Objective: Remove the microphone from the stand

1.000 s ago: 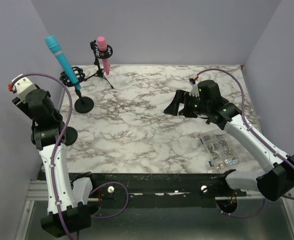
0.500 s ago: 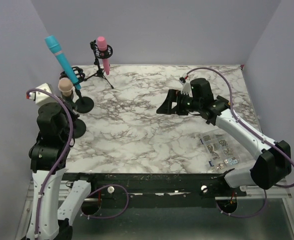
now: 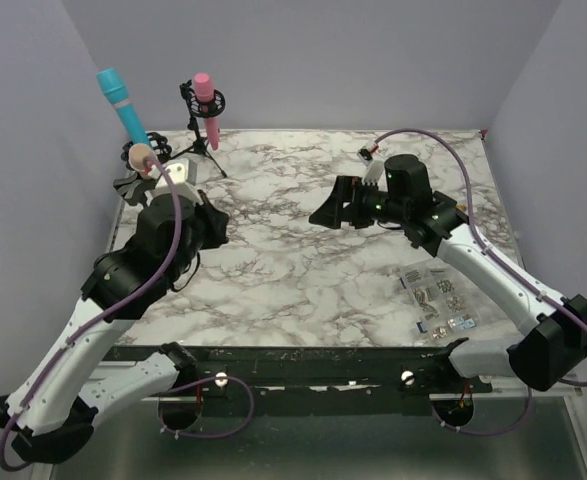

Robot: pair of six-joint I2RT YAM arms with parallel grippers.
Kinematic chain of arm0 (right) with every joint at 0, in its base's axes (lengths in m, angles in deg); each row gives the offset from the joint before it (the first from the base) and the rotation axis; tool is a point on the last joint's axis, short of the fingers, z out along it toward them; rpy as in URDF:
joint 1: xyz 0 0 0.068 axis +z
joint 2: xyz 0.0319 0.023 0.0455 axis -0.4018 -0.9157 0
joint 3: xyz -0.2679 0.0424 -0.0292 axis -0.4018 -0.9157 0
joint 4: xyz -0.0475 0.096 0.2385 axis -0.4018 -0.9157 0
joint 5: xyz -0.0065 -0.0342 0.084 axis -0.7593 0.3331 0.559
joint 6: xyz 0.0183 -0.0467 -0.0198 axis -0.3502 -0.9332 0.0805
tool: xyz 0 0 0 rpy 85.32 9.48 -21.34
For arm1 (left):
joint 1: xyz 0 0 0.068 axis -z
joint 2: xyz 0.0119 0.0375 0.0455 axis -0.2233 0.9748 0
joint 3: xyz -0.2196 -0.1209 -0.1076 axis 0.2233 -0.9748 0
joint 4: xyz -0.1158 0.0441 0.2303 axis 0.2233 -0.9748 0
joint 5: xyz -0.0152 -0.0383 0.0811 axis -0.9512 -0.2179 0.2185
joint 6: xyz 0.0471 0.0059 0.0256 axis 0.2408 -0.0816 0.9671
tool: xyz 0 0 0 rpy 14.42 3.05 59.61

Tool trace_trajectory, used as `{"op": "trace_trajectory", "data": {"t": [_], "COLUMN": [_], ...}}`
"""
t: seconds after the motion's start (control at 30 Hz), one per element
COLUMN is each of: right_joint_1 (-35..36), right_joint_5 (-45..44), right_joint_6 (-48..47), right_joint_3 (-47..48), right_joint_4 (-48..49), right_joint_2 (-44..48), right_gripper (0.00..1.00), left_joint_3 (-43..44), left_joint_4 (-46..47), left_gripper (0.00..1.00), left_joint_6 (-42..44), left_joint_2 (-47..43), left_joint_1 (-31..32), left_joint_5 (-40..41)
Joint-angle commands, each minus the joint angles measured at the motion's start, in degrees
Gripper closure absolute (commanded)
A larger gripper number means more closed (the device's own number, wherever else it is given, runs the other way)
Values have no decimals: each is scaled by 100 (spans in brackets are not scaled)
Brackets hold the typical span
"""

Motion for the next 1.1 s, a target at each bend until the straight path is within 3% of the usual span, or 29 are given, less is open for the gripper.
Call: {"op": "trace_trajectory", "data": {"t": [0.0, 0.13, 0.27, 0.43, 0.5, 0.57, 0.6, 0.67, 0.77, 0.83, 0.97, 1.07], "right_joint_1": [33, 35, 28, 33, 36, 36, 33, 36, 49, 63, 62, 62], "right_joint_5": [-593, -1010, -1431, -1318, -1263, -1187, -1126, -1003, -870, -837, -787, -861], "right_joint_6": [-230, -399, -537, -558, -565, -602, -617, -608, -576, -532, -621, -714], "right_joint_3": [-127, -229, -266, -432, -466, -439, -432, -474, -500, -536, -426, -347], "right_joint_4": [-244, -604, -1009, -978, -912, -854, -792, -571, -267, -63, 12, -3], "right_joint_2": [601, 1098, 1386, 1423, 1366, 1285, 1249, 1135, 899, 799, 599, 537], "right_gripper": [0, 0, 0, 0, 0, 0, 0, 0, 0, 0, 0, 0], "left_joint_3": [675, 1163, 1439, 1349, 1020, 837, 774, 739, 89, 437, 1278, 1342], "left_joint_4": [455, 997, 1317, 767, 782, 254, -63, -880, -35, -194, -361, -43], "left_gripper": [100, 100, 100, 100, 71, 21, 2, 1, 1, 1, 1, 1], "left_joint_6": [118, 683, 799, 537, 897, 897, 733, 95, 765, 794, 1083, 1277], "left_joint_2": [696, 1296, 1588, 1376, 934, 430, 123, -472, -1205, -975, -172, 41], "left_joint_1": [901, 1528, 1684, 1696, 1673, 1594, 1253, 87, -892, -1406, -2586, -3197], "left_joint_5": [586, 667, 691, 1484, 1752, 2242, 2279, 2213, 2372, 2378, 1298, 842]}}
